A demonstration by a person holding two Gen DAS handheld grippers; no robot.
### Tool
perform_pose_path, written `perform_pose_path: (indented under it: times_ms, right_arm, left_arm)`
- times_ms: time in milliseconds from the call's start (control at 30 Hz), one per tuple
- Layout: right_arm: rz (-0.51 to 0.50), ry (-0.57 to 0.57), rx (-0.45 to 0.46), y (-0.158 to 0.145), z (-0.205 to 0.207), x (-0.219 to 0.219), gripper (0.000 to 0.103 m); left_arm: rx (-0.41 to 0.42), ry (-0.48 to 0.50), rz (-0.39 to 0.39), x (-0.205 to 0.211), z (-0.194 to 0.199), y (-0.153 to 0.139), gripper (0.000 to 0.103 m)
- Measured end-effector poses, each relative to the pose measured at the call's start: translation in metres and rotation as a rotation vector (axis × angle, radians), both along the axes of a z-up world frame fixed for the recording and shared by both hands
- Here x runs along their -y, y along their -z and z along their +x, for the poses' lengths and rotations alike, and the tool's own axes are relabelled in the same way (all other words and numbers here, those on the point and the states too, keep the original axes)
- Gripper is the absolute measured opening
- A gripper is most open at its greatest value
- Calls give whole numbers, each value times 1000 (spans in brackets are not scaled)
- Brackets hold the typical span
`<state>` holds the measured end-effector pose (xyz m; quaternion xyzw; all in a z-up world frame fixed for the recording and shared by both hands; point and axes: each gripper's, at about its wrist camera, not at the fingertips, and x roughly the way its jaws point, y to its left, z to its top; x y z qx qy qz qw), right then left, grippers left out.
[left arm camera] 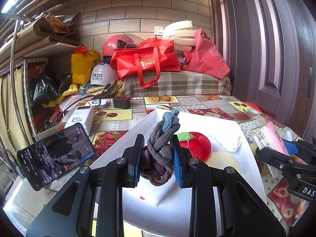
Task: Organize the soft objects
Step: 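Lower the rope toy and tissue pack into the box and open both tools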
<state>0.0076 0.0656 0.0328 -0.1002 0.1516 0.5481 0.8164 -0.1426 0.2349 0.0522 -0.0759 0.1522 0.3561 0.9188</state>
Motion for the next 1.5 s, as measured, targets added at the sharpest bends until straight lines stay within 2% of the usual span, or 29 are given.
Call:
perform_pose_path:
  times_ms: [267, 533, 667, 833, 1167, 1267, 1333, 1367, 1400, 1467, 1500]
  right_arm:
    - [-25, 6, -4, 1, 4, -27, 50]
    - [-38, -4, 30, 0, 4, -53, 50]
    - [-52, 20, 4, 1, 16, -66, 50]
    - [-74, 20, -52, 5, 27, -68, 51]
    - [-109, 25, -37, 6, 25, -74, 53]
    - [-98, 40, -34, 5, 25, -71, 67]
    - [-88, 48, -20, 4, 23, -70, 71]
    - [-87, 49, -10, 4, 22, -69, 77]
    - [-85, 51, 1, 3, 20, -69, 82]
    - [-80, 53, 23, 3, 16, -69, 83]
    - [-75, 58, 29, 2, 15, -68, 88]
  left_arm:
    - [-26, -36, -12, -18, 11, 2, 26]
    - [-48, -50, -31, -28, 18, 3, 26]
    - [-59, -48, -43, -31, 20, 4, 26]
    - [-88, -38, -32, -29, 26, 5, 26]
    - [-117, -53, -9, -26, 29, 6, 28]
    - [-117, -66, -1, -25, 29, 5, 37]
    - [-111, -81, 12, -23, 27, 4, 52]
    - [-106, -85, 20, -22, 26, 4, 70]
    - [-98, -88, 28, -21, 24, 3, 81]
    - [-80, -105, 39, -20, 20, 2, 85]
    - [-69, -116, 37, -20, 18, 2, 89]
